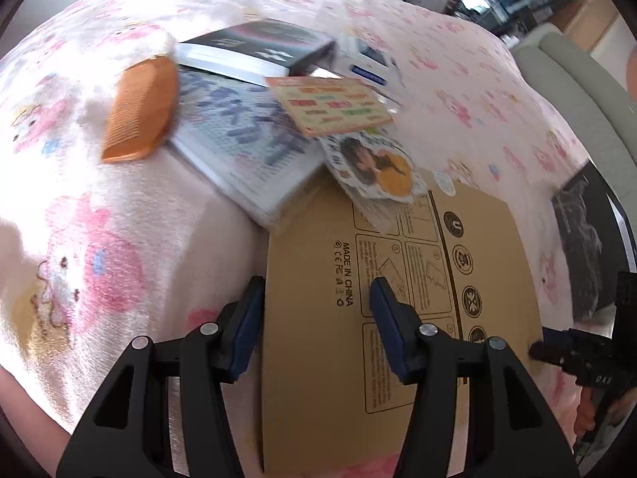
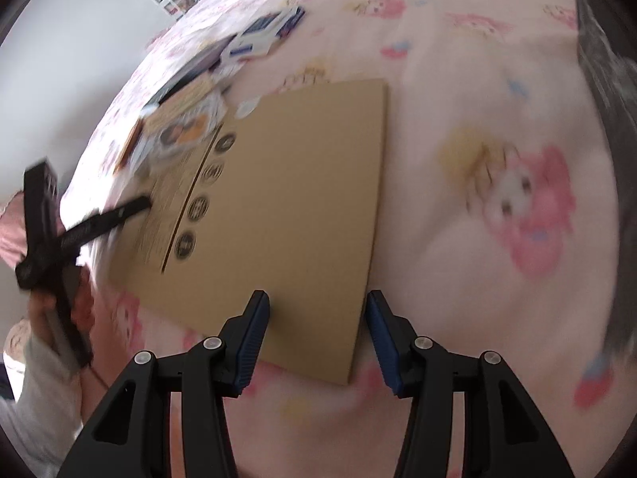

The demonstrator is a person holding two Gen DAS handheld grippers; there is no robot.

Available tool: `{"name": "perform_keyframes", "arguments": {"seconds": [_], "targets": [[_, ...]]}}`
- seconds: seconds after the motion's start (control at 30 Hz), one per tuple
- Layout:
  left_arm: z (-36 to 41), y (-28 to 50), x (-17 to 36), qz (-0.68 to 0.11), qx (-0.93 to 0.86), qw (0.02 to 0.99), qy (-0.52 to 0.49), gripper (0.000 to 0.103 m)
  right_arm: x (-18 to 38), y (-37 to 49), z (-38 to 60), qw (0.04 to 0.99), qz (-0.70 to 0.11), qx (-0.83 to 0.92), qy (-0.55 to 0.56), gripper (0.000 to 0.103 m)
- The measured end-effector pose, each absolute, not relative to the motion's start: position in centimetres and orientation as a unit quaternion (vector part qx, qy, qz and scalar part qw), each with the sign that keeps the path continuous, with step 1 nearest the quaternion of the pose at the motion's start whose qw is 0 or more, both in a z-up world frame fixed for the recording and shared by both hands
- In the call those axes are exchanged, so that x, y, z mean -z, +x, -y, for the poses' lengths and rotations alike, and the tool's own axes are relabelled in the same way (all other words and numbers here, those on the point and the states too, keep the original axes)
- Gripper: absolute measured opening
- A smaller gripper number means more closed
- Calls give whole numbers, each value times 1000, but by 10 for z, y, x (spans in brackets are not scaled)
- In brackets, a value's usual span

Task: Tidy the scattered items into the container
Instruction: 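Lift the cardboard sheet with the left gripper and carry it toward the black box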

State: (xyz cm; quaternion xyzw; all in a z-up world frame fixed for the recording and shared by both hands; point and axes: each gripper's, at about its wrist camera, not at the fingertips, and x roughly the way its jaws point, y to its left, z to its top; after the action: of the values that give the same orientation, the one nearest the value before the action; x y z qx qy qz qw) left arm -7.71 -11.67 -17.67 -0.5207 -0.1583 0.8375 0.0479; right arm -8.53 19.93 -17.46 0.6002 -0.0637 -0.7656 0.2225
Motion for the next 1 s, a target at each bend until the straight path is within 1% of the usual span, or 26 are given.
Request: {"name": "perform_keyframes", "arguments": {"seconds": [0.03,0.13,0.23,0.3,0.33,0.37,0.4,0.47,0.5,0.57,0.67,0.77,0.83,0.97,1.0], "targets": [[113,-77,176,152,-837,57,-523,54,174,-75,-201,224,65,763,603,47],[109,-77,178,144,-834,74,-528,54,174,-81,-217,210,90,766,601,47],[109,-84,182,158,-830,77,-529,54,178,-96,-220,189,106,773,596,47],[112,-85,184,164,-828,80,-530,55,180,-108,-214,189,99,777,592,47],[111,-84,185,164,-827,82,-532,59,181,-113,-209,192,98,778,590,47],[108,-85,186,161,-825,85,-534,65,182,-119,-205,195,98,778,589,49],[104,-87,188,156,-824,90,-537,68,183,-124,-200,197,97,778,588,53],[94,-91,192,146,-821,98,-544,81,187,-132,-194,197,102,778,588,58],[91,-92,193,140,-821,99,-545,82,189,-136,-191,196,104,778,588,61],[88,-91,192,134,-824,94,-542,82,194,-139,-189,193,113,775,591,61],[98,-88,187,158,-826,97,-532,76,191,-133,-195,206,122,774,586,61],[106,-84,183,180,-825,105,-526,74,181,-123,-204,223,143,771,579,61],[106,-81,179,178,-826,106,-524,74,172,-115,-208,228,142,776,571,61],[102,-73,169,185,-827,113,-519,75,151,-101,-209,213,110,798,553,61],[100,-71,168,184,-827,115,-518,75,149,-100,-210,210,112,800,551,61]]}}
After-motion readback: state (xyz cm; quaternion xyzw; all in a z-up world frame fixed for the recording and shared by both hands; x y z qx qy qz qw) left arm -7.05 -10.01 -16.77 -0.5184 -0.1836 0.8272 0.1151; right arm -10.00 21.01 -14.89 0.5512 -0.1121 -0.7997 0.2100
